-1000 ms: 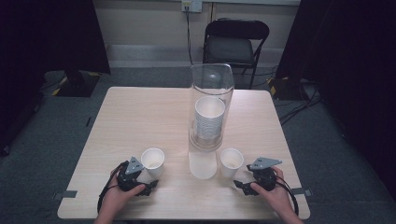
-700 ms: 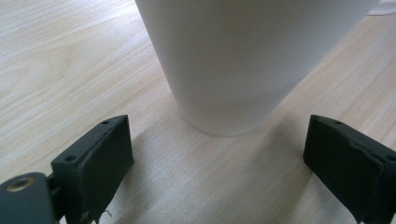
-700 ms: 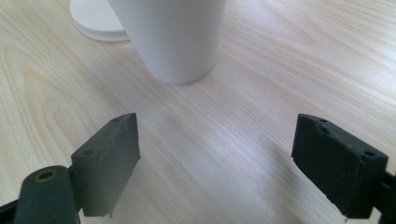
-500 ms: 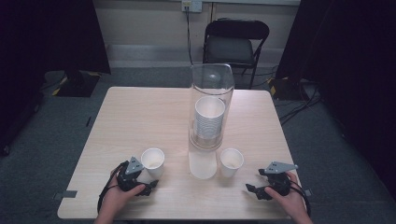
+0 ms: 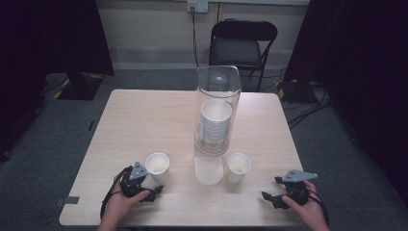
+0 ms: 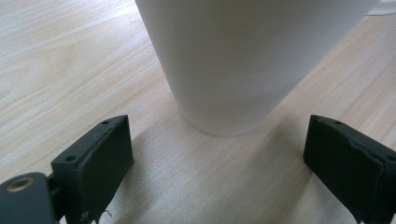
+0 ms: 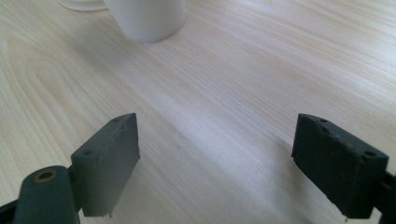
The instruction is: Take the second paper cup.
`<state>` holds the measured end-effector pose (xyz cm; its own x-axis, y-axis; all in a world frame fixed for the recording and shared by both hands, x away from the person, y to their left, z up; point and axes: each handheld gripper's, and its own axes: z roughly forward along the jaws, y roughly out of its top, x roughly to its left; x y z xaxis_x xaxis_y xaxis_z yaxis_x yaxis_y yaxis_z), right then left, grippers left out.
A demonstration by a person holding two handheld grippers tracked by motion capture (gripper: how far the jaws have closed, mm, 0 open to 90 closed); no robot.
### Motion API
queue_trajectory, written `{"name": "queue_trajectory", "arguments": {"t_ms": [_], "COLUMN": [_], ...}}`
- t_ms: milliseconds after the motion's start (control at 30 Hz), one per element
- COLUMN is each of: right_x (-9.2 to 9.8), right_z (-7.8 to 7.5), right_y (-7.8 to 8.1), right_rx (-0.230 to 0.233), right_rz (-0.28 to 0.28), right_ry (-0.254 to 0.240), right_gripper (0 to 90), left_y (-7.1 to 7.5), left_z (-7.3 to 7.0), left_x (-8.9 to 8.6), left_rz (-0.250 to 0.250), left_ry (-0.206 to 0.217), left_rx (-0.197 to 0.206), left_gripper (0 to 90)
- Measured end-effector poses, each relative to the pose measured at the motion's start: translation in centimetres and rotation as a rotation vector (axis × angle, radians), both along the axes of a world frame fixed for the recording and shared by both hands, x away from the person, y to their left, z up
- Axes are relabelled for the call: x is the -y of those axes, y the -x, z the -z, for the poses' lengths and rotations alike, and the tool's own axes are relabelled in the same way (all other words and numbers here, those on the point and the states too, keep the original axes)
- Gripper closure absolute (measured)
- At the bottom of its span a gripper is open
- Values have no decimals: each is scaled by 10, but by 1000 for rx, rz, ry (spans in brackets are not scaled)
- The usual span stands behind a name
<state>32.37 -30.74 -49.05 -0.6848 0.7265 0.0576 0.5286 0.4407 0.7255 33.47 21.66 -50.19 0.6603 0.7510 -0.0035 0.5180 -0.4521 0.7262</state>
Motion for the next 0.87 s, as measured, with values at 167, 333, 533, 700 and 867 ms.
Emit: {"name": "queue_trajectory", "arguments": {"t_ms": [167,333,533,700,867], "right_x": [8,11,11,12,12], "right_z": [2,6,9,9,9], "right_y": [3,5,8,8,8], "right_rx": [4,27,55,56,56], "right_rz": [14,20,27,26,26], "right_ry": [11,49,44,44,44], "right_gripper": [144,145,135,134,134], "left_y": [0,0,0,0,0], "left_z": [0,0,0,0,0], "left_x": [0,0,0,0,0], "left_rz": [3,1,3,0,-1], "left_ry": [-5,-2,-6,2,-2], "left_rx": [-1,0,-1,-1,-2], "left_gripper": [76,77,76,76,72]}}
